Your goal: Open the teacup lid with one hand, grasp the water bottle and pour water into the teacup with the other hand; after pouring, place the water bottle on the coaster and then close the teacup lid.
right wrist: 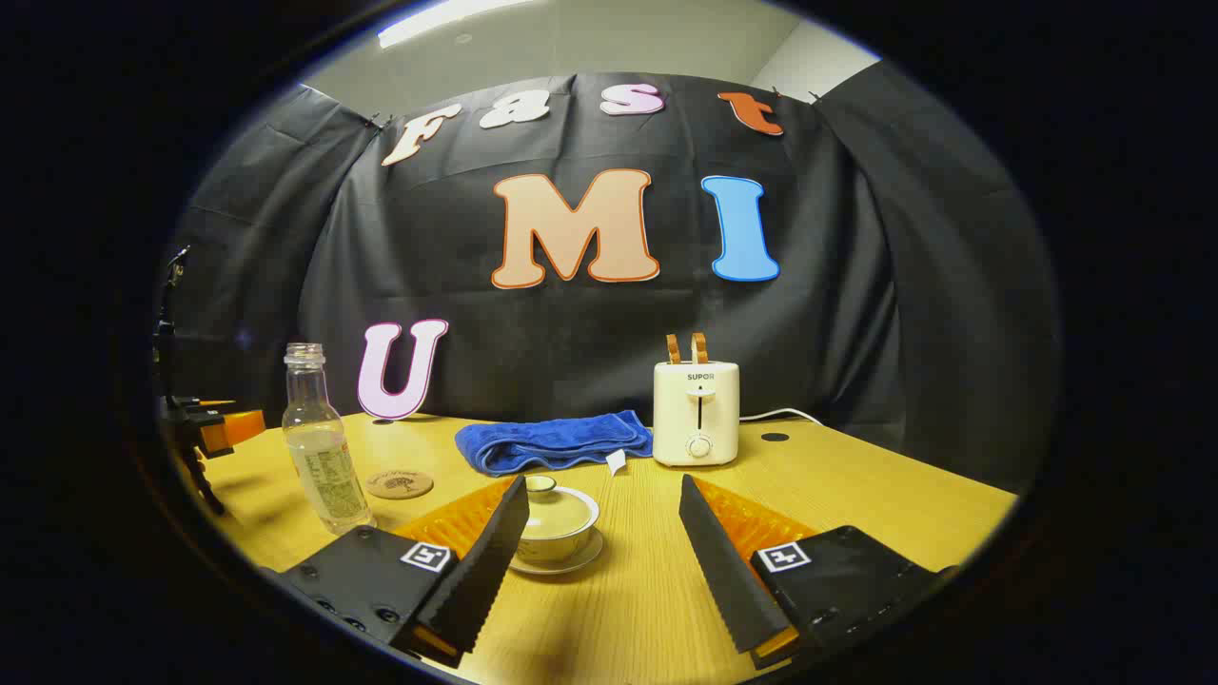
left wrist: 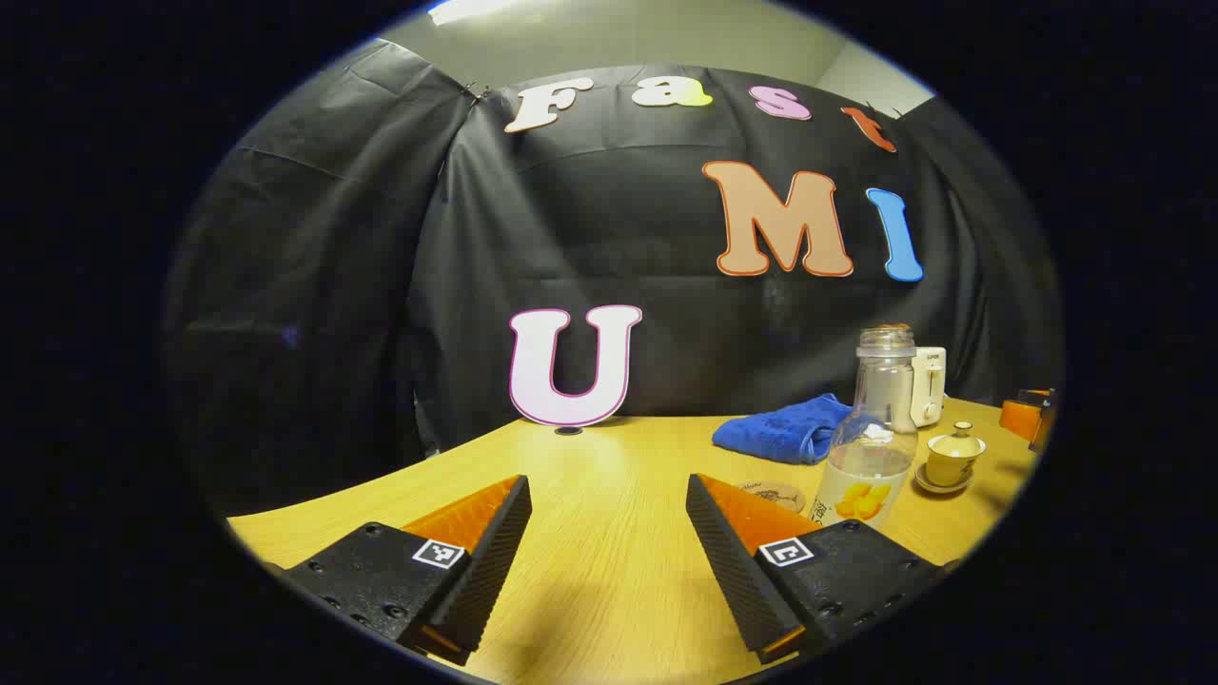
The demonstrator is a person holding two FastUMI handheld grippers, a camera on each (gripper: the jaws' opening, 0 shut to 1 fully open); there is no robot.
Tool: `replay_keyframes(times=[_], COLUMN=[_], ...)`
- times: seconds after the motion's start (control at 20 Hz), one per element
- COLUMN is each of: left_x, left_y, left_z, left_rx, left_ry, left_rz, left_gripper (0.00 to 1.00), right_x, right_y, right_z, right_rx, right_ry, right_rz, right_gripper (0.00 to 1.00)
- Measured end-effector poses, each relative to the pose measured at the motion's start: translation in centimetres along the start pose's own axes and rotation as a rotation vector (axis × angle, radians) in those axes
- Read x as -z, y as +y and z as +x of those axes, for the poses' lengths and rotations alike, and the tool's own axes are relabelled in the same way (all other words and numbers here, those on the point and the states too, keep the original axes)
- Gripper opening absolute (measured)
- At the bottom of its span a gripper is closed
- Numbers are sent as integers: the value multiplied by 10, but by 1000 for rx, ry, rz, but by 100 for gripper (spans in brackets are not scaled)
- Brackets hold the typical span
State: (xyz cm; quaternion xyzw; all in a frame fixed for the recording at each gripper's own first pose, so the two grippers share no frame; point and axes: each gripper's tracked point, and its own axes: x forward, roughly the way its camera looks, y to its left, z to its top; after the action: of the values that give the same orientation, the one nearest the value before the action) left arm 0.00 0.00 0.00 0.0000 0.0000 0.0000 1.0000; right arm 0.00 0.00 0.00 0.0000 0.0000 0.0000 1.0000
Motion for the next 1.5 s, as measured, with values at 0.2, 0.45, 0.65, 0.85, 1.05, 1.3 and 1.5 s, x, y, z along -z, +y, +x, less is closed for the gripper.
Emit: replay_keyframes(times=[0.2, 0.45, 0.65, 0.85, 1.05, 1.3, 1.5], left_x=[1, 1, 0, 1, 1, 1, 1], left_y=[1, 2, 3, 5, 6, 5, 4], left_z=[-1, 0, 0, -1, -1, -1, -1], left_rx=[-2, -7, -12, -22, -22, -19, -12], left_ry=[0, 1, 0, 2, 2, 4, 4], left_rz=[2, 3, 3, 3, 3, 2, 1], left_gripper=[96, 96, 95, 98, 98, 96, 96], right_x=[0, 0, 0, 0, -1, 1, 3], right_y=[0, -1, -1, 0, 1, 10, 27], right_z=[0, 0, 0, 0, 0, 6, 20], right_rx=[-1, 0, -1, -12, -26, -108, -161], right_ry=[-1, -1, 0, 0, 1, 11, 14], right_rz=[1, 0, 0, 1, 1, 3, 4], right_gripper=[96, 96, 96, 96, 99, 96, 99])
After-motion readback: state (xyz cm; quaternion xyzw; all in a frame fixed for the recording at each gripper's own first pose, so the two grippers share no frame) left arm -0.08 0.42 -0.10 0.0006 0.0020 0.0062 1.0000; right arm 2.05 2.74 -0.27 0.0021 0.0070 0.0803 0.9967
